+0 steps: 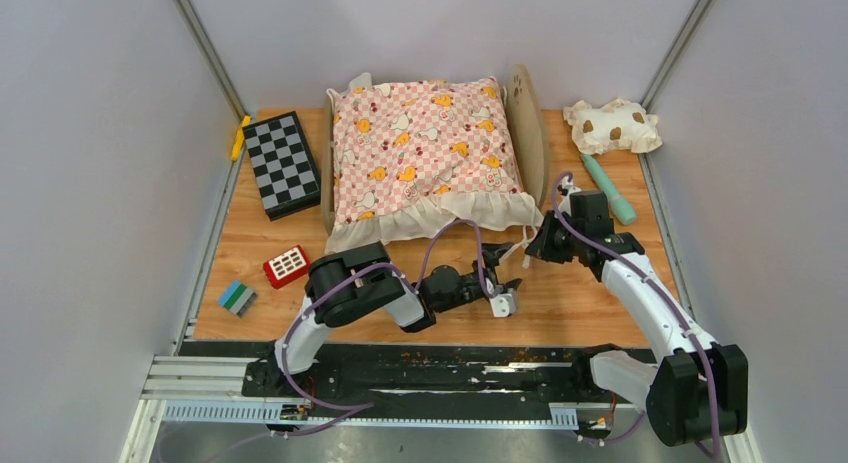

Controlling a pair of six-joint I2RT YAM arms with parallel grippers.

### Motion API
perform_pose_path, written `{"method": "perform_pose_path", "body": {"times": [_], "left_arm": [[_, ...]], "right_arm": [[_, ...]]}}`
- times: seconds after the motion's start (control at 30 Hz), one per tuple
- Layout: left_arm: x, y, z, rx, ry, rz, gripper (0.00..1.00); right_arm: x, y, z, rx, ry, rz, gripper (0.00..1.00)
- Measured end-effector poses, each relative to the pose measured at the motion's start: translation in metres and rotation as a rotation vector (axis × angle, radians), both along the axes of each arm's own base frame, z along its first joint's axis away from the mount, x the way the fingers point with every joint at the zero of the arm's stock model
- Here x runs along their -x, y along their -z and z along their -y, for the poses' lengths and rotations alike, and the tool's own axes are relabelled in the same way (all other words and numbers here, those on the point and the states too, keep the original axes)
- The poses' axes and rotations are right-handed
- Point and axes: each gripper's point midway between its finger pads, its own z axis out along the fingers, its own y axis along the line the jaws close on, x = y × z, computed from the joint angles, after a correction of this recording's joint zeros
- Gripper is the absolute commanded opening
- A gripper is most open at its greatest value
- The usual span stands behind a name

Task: Set up the pet bed
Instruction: Tie the ropes to the bed frame.

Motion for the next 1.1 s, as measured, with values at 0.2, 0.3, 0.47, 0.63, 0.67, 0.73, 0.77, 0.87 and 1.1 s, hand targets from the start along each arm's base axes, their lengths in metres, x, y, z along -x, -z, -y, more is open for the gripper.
{"method": "perform_pose_path", "body": {"times": [0.2,0.3,0.47,0.63,0.67,0.73,0.77,0.87,1.1], "left_arm": [[-0.008,0.009,-0.003,-0.023,-0.016,0.011,0.89],[-0.012,0.009,-0.001,-0.018,-0.021,0.012,0.88],[-0.019,0.009,0.005,-0.004,-0.024,0.01,0.87],[-0.026,0.009,0.015,0.013,-0.028,0.01,0.85],[-0.028,0.01,0.016,0.015,-0.03,0.009,0.85],[-0.031,0.011,0.016,0.018,-0.032,0.005,0.85],[-0.032,0.01,0.017,0.021,-0.032,0.004,0.84],[-0.038,0.008,0.017,0.034,-0.033,0.005,0.83],[-0.049,0.004,0.019,0.053,-0.032,0.004,0.81]], "right_arm": [[0.002,0.003,-0.002,-0.008,-0.013,-0.017,0.0],[0.003,0.004,-0.003,-0.01,-0.016,-0.025,0.0],[0.006,0.006,-0.002,-0.001,-0.028,-0.035,0.0],[0.01,0.009,-0.001,0.009,-0.038,-0.05,0.0],[0.011,0.009,-0.001,0.011,-0.04,-0.052,0.0],[0.011,0.01,0.0,0.015,-0.045,-0.051,0.0],[0.011,0.01,0.0,0.018,-0.048,-0.05,0.0],[0.013,0.011,0.001,0.023,-0.054,-0.057,0.0],[0.018,0.014,0.002,0.035,-0.066,-0.073,0.0]]}}
